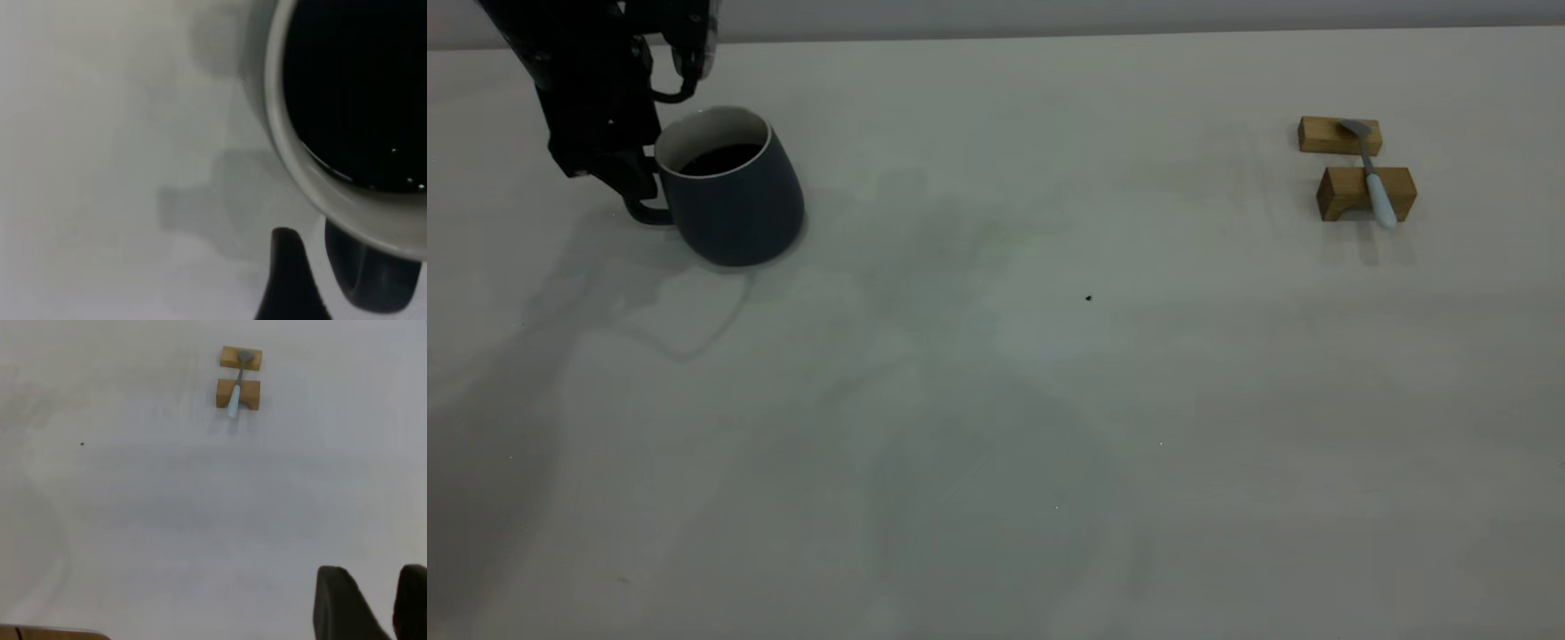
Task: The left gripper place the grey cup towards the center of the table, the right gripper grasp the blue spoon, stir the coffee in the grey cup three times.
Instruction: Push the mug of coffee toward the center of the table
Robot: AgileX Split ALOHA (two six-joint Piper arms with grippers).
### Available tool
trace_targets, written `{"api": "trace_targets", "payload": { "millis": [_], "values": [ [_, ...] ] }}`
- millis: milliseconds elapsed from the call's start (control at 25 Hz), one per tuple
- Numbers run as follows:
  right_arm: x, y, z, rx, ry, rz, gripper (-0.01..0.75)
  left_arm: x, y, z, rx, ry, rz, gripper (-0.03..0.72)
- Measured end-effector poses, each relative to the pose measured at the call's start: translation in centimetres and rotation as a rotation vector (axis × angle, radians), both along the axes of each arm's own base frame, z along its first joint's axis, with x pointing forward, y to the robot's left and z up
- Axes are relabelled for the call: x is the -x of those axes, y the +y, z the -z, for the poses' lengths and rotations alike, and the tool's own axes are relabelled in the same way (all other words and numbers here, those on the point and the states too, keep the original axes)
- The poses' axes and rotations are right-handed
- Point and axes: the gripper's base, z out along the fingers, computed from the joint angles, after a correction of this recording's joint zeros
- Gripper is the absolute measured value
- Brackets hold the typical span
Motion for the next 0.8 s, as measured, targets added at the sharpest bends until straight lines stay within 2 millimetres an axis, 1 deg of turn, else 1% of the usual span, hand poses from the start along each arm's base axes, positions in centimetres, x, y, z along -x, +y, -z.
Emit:
{"api": "trace_targets", "payload": {
  "millis": [80, 200, 400, 440, 600, 800],
  "values": [
    [0.0, 0.0, 0.0, 0.0, 0.0, 0.0, 0.24, 0.0, 0.0, 0.4, 0.0, 0.007, 0.0, 0.539],
    [0.0, 0.0, 0.0, 0.0, 0.0, 0.0, 0.24, 0.1, 0.0, 0.8, -0.001, 0.017, 0.0, 0.445],
    [0.0, 0.0, 0.0, 0.0, 0.0, 0.0, 0.24, 0.2, -0.1, 0.8, -0.002, 0.026, 0.002, 0.236],
    [0.0, 0.0, 0.0, 0.0, 0.0, 0.0, 0.24, 0.2, -0.2, 0.8, -0.002, 0.031, 0.002, 0.209],
    [0.0, 0.0, 0.0, 0.0, 0.0, 0.0, 0.24, 0.4, -0.8, 0.8, 0.0, 0.046, -0.004, 0.204],
    [0.0, 0.0, 0.0, 0.0, 0.0, 0.0, 0.24, 0.8, -2.5, 0.9, 0.017, 0.072, -0.088, 0.204]
  ]
}}
